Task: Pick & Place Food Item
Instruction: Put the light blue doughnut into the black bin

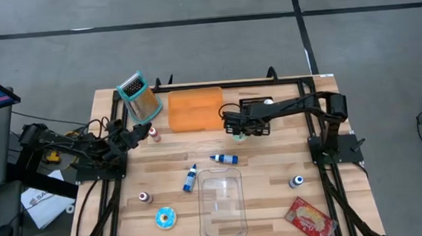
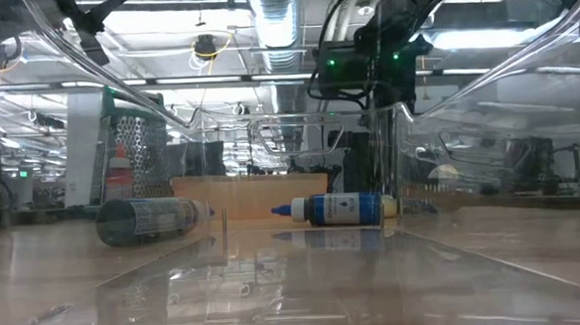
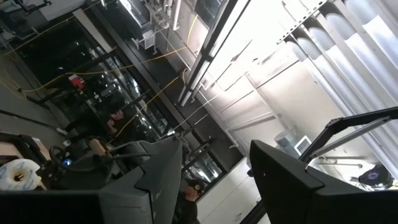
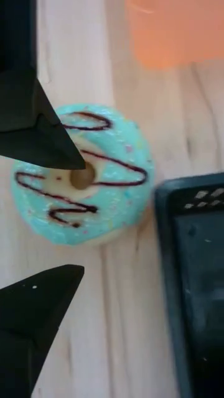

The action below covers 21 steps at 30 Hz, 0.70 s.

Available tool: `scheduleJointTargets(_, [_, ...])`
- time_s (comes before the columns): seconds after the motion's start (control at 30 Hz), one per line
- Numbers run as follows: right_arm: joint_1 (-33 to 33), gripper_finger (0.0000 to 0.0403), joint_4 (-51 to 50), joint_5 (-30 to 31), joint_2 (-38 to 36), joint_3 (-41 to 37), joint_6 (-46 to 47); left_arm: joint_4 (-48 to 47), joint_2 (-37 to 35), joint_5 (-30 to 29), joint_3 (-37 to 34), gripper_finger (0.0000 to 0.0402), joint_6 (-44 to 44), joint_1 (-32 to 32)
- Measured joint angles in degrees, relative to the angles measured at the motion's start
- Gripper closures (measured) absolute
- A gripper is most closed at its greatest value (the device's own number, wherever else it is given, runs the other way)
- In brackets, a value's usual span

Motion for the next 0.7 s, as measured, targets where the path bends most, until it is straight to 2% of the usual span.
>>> scheduleJointTargets(0.2, [0.21,0.0148,-1.54,-0.03,0.83,-0.21,-0.24,0.00,0.00,0.00,0.00,0.0215,0.24,0.00])
scheduleJointTargets(0.7, [-0.44,0.0150,2.06,-0.05,0.79,-2.71,0.42,0.02,0.00,-0.02,0.00,0.0215,0.02,0.00])
